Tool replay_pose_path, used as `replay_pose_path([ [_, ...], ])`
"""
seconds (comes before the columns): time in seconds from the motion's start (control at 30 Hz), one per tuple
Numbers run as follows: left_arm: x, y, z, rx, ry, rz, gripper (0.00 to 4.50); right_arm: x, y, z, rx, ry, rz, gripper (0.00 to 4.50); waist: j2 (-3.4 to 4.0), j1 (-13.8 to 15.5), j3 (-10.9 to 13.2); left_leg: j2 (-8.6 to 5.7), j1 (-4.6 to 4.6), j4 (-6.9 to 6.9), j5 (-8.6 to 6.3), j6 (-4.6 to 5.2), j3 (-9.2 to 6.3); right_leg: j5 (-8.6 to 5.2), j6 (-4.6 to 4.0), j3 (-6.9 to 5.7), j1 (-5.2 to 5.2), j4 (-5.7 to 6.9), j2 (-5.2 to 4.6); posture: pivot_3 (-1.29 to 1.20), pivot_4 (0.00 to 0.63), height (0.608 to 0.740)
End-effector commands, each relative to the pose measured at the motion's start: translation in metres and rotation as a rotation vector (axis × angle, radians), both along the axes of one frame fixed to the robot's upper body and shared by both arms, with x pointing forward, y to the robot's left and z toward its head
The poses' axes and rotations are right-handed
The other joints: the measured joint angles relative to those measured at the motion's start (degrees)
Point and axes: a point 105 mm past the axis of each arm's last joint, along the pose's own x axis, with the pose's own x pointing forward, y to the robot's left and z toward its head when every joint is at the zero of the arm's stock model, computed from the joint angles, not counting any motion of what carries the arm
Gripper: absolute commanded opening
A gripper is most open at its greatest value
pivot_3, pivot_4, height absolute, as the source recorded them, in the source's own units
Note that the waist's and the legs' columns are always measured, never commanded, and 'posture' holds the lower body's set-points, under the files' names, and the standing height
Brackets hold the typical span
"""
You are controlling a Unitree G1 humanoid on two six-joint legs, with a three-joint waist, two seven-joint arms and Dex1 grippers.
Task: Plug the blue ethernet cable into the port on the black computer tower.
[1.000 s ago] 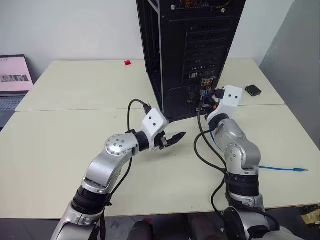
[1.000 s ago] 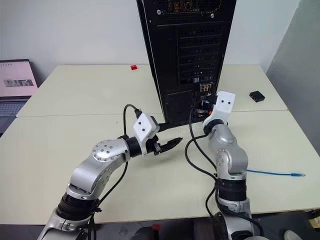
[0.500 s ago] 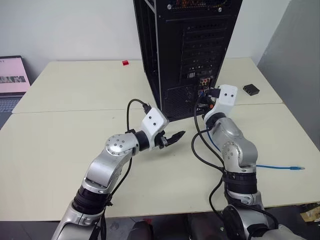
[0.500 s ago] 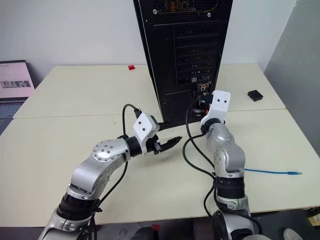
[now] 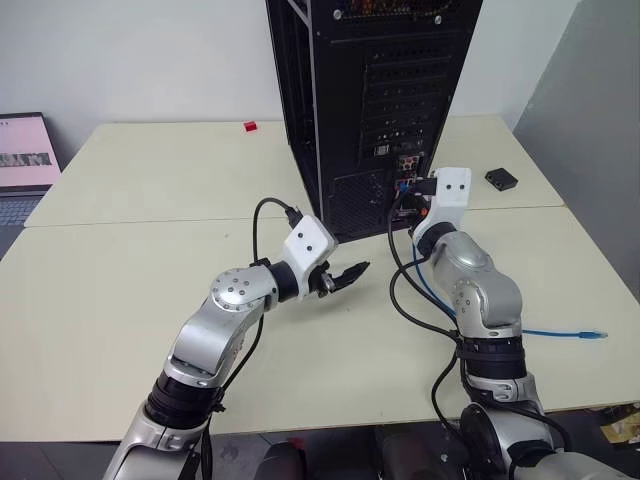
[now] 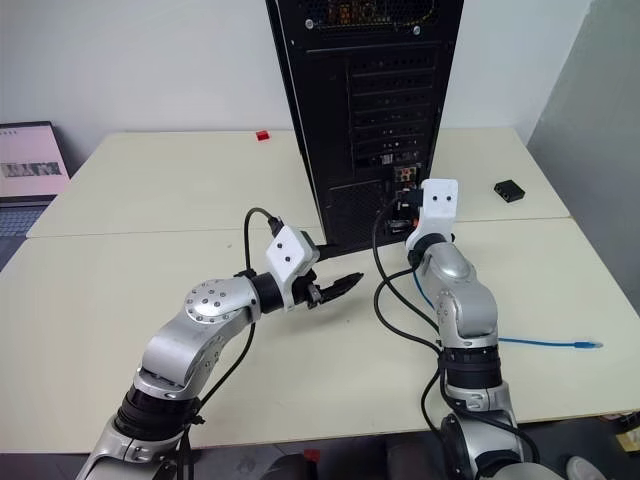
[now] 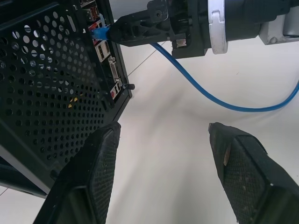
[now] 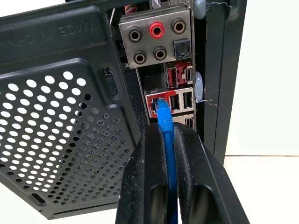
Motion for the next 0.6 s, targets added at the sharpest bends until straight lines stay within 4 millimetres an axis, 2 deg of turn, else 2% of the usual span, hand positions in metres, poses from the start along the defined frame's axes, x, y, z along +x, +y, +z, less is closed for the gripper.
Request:
replay_pose_path([
  [0.03,-0.002,-0.002,0.008,-0.015,-0.042,-0.012,3.22,-0.002,0.011,0.014,-0.022,-0.054,0.044,0.7,0.0,0.0,0.0,0.0,0.0,0.0,0.0,0.0,0.0,0.0,0.0,0.0,0.0,0.0,0.0,0.0,0.15,0.74],
  [0.07,-0.001,-0.002,0.008,-0.015,-0.042,-0.011,3.22,-0.002,0.009,0.014,-0.027,-0.053,0.041,0.74,0.0,0.1,0.0,0.0,0.0,0.0,0.0,0.0,0.0,0.0,0.0,0.0,0.0,0.0,0.0,0.0,0.15,0.74],
  [0.4,0.0,0.0,0.009,-0.023,-0.045,-0.011,3.22,-0.011,-0.015,0.01,-0.072,-0.041,0.021,2.75,0.01,1.1,0.0,-0.1,-0.25,-0.04,0.0,-0.02,-0.11,-0.02,0.02,-0.14,-0.05,-0.16,-0.16,0.0,0.15,0.74],
  [0.6,0.006,0.01,0.011,0.004,-0.048,0.012,3.22,-0.03,-0.03,0.019,-0.13,-0.056,0.04,4.04,0.02,1.6,0.0,-0.1,-0.21,-0.02,-0.01,-0.01,-0.14,-0.02,0.02,-0.17,-0.04,-0.09,-0.13,0.0,0.15,0.74],
])
